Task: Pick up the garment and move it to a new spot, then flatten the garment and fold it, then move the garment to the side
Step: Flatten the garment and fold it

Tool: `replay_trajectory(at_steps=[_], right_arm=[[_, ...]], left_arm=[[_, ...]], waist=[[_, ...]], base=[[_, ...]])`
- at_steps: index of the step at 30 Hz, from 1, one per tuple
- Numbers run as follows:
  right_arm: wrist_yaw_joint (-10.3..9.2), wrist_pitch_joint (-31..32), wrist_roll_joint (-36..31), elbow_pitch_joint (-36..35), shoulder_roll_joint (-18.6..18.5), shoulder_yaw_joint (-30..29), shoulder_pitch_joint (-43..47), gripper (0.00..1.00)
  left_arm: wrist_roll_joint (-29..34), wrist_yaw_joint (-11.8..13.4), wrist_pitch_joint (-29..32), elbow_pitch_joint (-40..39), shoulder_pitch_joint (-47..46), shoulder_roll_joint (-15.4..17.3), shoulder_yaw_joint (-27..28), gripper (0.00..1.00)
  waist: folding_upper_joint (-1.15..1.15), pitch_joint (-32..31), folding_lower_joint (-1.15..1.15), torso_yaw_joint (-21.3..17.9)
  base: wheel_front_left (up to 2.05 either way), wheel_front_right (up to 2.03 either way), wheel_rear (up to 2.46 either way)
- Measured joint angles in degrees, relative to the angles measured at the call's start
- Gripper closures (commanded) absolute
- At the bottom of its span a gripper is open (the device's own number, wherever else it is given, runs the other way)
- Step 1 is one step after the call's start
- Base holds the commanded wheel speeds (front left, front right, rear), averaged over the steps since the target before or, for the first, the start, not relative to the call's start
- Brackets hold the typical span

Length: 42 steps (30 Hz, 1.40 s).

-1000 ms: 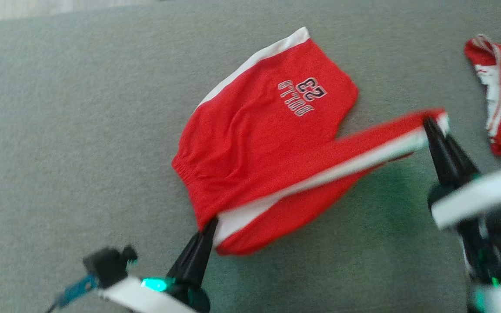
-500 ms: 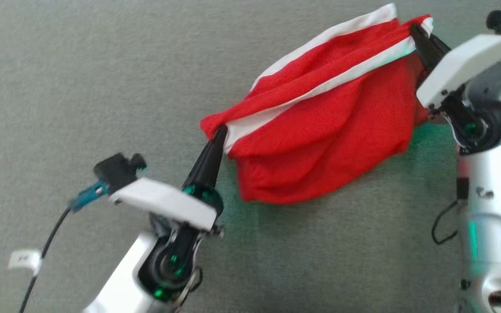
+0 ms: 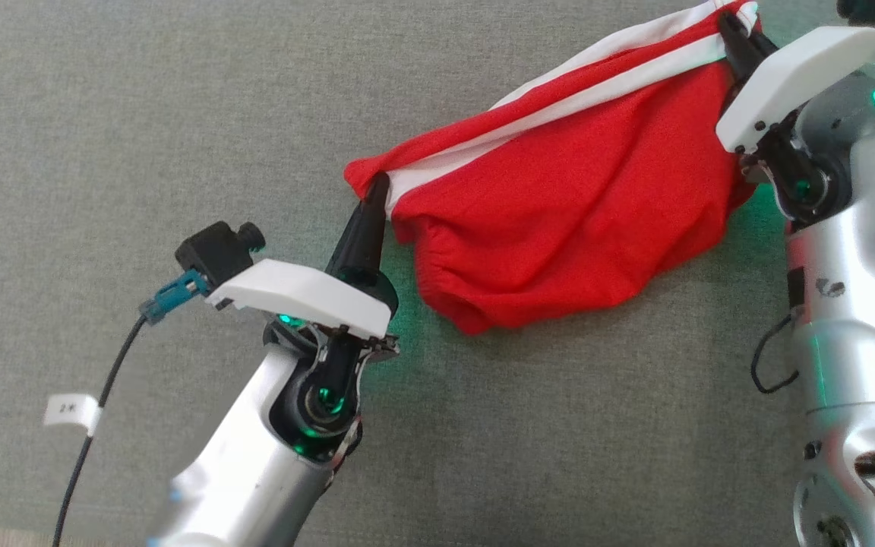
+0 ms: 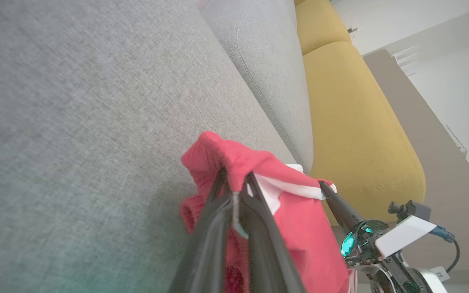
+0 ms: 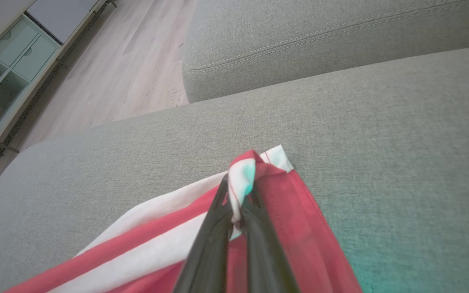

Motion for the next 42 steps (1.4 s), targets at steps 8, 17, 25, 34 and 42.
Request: replay_trajectory(at_steps=[8, 17, 25, 34, 42], right_arm=[[0.00, -1.79, -1.54, 3.22, -0.88, 3.08, -0.90, 0.00], [0.00, -2.24, -3.99, -4.81, -9.29, 16.39, 0.55, 0.00], [0.00, 4.71, -3.44, -11.10, -15.25, 21.64, 5.92, 0.00], [0.00, 9.78, -7.67, -9.28, -17.56, 23.10, 5.91, 0.00], [0.00, 11.04, -8.56, -6.68, -18.90, 21.26, 3.97, 0.00]], left_arm=[[2.40, 0.57, -2.38, 3.27, -1.78, -0.71, -0.16, 0.00], [14.13, 4.80, -7.57, -0.12, 1.25, 6.22, -3.97, 0.00], [29.72, 12.38, -13.68, -8.59, 7.82, 10.98, -5.41, 0.00], [43.00, 10.57, -14.11, -12.87, 11.88, 5.48, -1.08, 0.00], [51.21, 5.24, -14.27, -13.02, 16.56, 1.35, 3.82, 0.00]], waist=[[0.00, 0.51, 0.00, -0.05], [0.00, -1.63, 0.00, -2.01], [0.00, -2.95, -0.01, -2.46], [0.00, -0.79, 0.00, 0.97], [0.00, 0.19, -0.01, 3.56]], base=[[0.00, 0.00, 0.00], [0.00, 0.00, 0.00], [0.00, 0.00, 0.00], [0.00, 0.00, 0.00], [0.00, 0.00, 0.00]])
